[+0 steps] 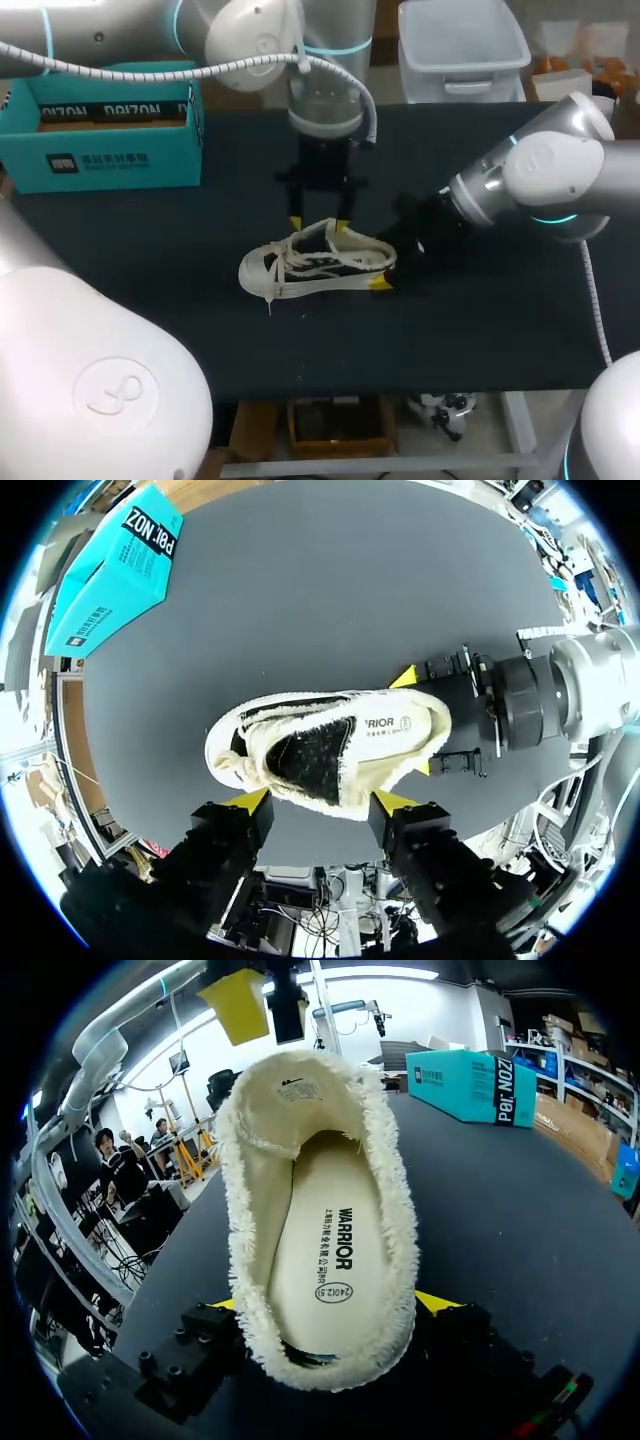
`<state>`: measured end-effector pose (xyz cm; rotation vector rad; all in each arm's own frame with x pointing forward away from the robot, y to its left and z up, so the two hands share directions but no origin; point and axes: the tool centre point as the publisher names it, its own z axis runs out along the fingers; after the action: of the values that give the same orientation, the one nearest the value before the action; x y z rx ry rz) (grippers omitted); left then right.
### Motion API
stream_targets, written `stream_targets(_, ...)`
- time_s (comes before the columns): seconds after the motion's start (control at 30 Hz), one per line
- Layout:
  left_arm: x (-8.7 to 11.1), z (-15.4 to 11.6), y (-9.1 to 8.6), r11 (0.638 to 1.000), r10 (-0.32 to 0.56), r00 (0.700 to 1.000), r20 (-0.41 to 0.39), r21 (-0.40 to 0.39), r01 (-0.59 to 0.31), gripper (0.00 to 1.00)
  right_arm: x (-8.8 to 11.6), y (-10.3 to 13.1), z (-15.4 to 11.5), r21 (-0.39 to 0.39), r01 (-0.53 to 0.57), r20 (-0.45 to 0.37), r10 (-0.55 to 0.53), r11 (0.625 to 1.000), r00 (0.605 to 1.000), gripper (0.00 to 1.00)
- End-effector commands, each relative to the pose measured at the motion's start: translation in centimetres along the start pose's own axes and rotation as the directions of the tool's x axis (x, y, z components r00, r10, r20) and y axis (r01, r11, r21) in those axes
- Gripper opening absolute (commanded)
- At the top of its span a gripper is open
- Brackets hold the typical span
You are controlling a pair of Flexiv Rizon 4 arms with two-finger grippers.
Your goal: Open the shoe tongue, take the insole out of the shoe, put the insole back into the shoe, and pack the shoe into the shoebox
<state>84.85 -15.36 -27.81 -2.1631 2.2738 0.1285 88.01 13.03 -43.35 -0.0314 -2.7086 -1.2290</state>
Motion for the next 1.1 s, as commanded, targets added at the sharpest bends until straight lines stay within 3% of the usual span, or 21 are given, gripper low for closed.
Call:
stream_targets(0.03, 0.9, 0.9, -0.8, 1.000, -0.014, 0.999, 0.043, -0.024, 0.015, 0.50, 0.2, -0.8, 1.0, -0.003, 0.000, -0.003, 0.000, 1.000, 1.000, 0.00)
stream_targets(0.23, 1.3, 1.7, -0.7, 0.999, -0.023, 0.997, 0.078, -0.035, 0.025, 0.48, 0.2, -0.8, 1.0, -0.003, 0.000, -0.003, 0.000, 1.000, 1.000, 0.00)
stream_targets(0.83, 1.3, 3.3, -0.9, 0.995, -0.051, 0.988, 0.148, -0.081, 0.064, 0.25, 0.2, -0.8, 1.0, -0.003, 0.000, -0.003, 0.000, 1.000, 1.000, 0.00)
stream_targets(0.9, 1.3, 3.5, -0.9, 0.994, -0.052, 0.987, 0.153, -0.084, 0.066, 0.18, 0.2, -0.8, 1.0, -0.003, 0.000, -0.003, 0.000, 1.000, 1.000, 0.00)
stream_targets(0.93, 1.2, 3.6, -0.9, 0.994, -0.053, 0.987, 0.154, -0.085, 0.067, 0.03, 0.2, -0.8, 1.0, -0.003, 0.000, -0.003, 0.000, 1.000, 1.000, 0.00)
stream_targets(0.97, 1.2, 3.7, -0.9, 0.994, -0.054, 0.987, 0.154, -0.086, 0.068, 0.00, 0.2, -0.8, 1.0, -0.003, 0.000, -0.003, 0.000, 1.000, 1.000, 0.00)
stream_targets(1.1, 0.1, 3.4, -0.7, 0.995, -0.055, 0.993, 0.108, -0.076, 0.063, 0.00, 0.2, -0.8, 1.0, -0.003, 0.000, -0.003, 0.000, 1.000, 1.000, 0.00)
